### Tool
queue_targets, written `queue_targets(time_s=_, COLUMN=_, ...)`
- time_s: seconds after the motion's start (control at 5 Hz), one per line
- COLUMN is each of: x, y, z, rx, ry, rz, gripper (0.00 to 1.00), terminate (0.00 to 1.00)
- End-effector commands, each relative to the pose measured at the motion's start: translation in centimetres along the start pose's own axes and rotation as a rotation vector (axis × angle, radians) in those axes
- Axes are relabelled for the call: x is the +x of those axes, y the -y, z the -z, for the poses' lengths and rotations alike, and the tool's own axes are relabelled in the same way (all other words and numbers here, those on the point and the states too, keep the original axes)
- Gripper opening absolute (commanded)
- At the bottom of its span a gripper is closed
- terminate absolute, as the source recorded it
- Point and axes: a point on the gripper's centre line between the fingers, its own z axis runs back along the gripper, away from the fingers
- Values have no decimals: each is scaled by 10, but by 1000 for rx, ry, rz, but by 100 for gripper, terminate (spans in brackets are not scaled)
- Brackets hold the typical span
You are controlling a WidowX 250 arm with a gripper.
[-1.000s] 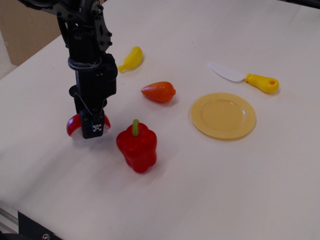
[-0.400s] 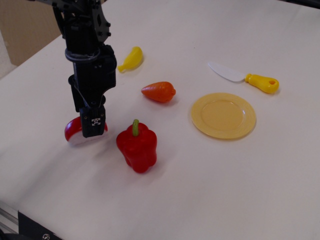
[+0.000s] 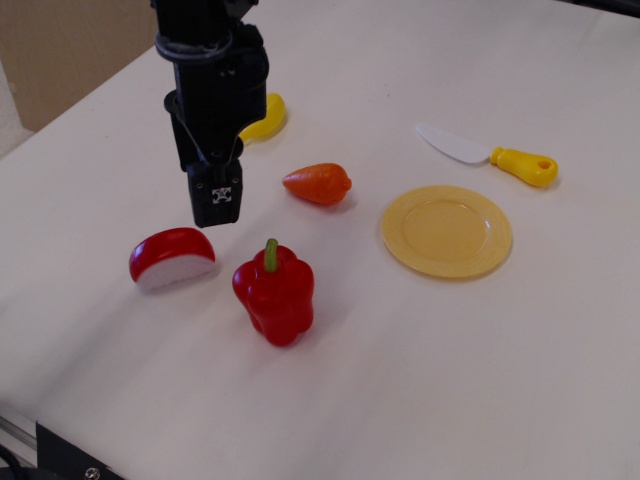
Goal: Take sushi off plate
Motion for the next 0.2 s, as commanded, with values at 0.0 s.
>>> queue_targets(time_s=0.0, x=10, y=11, z=-16, rx=50, ry=34, rz=0, gripper=100, terminate=100)
